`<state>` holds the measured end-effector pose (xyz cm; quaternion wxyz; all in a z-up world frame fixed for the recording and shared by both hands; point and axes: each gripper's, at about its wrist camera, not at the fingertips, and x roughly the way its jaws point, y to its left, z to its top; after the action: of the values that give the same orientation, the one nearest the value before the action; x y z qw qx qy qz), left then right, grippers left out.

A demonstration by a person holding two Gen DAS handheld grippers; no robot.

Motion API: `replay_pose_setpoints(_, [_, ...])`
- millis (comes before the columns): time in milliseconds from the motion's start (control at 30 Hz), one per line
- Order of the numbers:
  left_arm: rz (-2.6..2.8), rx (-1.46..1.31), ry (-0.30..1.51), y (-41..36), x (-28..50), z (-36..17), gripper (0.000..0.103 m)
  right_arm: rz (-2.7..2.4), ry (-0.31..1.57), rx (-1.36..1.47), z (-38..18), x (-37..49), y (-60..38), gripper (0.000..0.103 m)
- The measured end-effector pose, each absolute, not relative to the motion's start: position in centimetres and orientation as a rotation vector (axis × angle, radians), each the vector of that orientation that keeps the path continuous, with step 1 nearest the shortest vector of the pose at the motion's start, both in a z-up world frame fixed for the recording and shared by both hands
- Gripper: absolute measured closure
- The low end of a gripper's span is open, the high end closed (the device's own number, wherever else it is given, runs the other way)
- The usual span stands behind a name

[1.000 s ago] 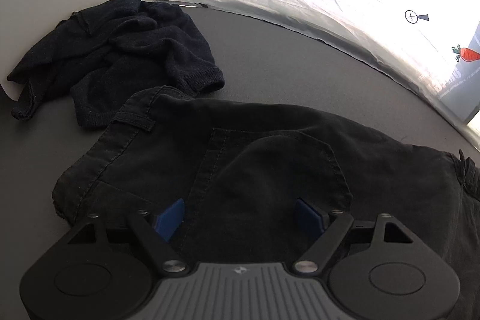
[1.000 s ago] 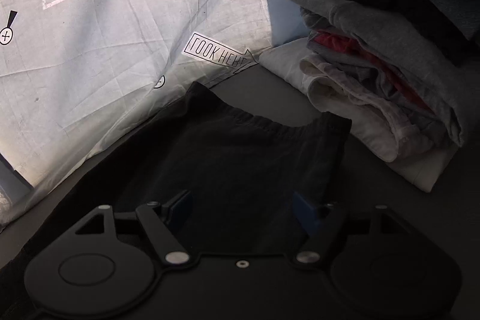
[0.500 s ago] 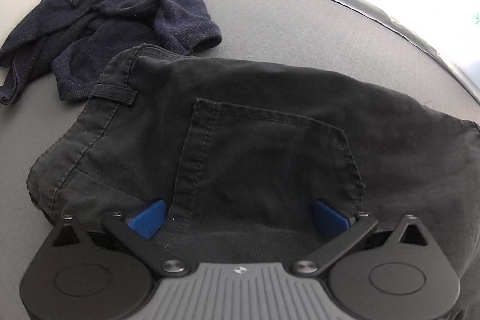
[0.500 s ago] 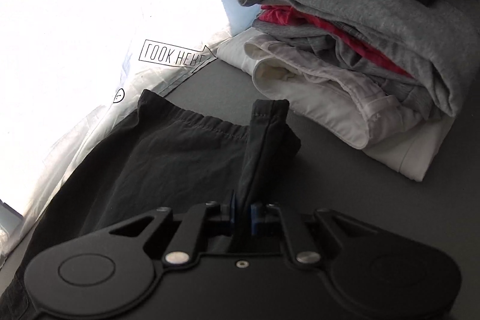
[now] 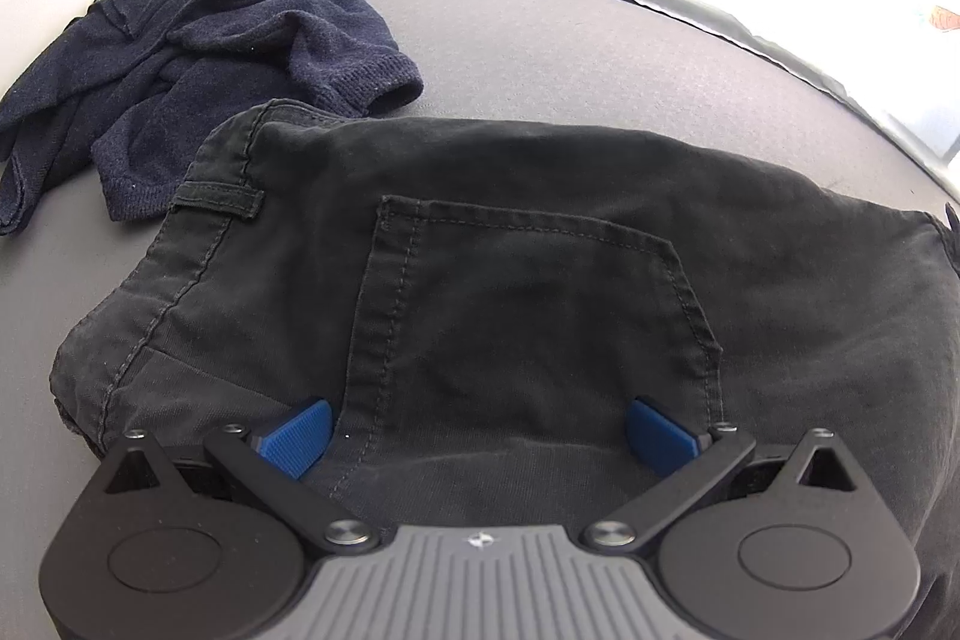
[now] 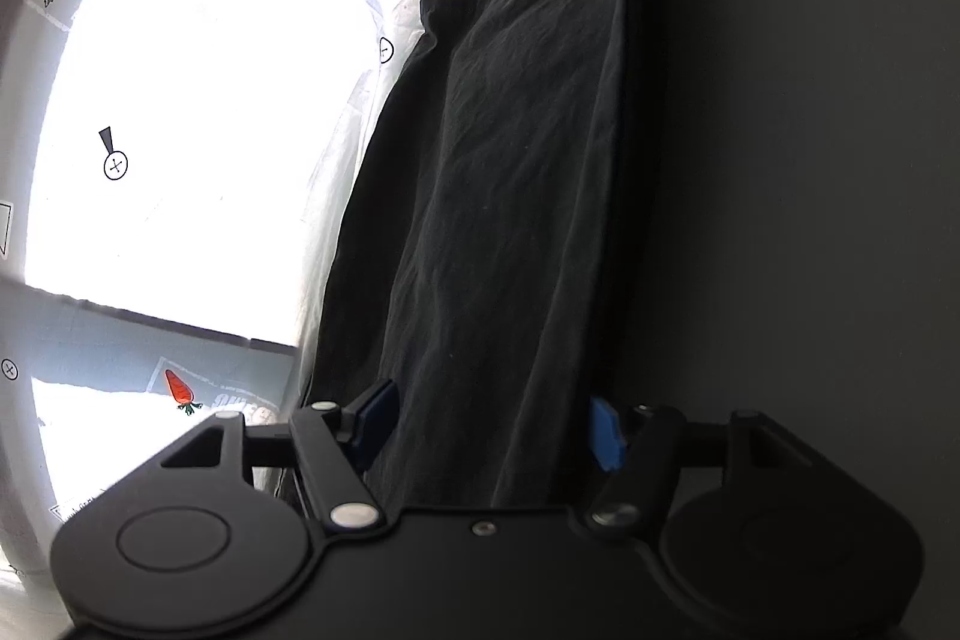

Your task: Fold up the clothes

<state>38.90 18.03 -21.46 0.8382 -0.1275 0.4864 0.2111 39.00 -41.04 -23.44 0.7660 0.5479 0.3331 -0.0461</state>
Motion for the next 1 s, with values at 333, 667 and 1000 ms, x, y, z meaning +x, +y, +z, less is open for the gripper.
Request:
replay_pose_setpoints(333, [0.39, -0.214, 1.012, 17.8, 38.5, -21.7, 0.0, 0.107, 0.746, 1.318, -23.5, 36.0, -32.1, 0.035])
replay_pose_setpoints(667, [0.261, -0.159, 1.029, 18.6, 38.5, -21.9, 0.0, 0.106, 0.787, 1.336, -26.0, 36.0, -24.7, 0.035])
replay_pose_setpoints(1000, [0.268, -0.15, 0.995, 18.4, 38.2, -22.2, 0.0, 0.345, 0.979, 1.395, -27.1, 38.9, -16.7, 0.027])
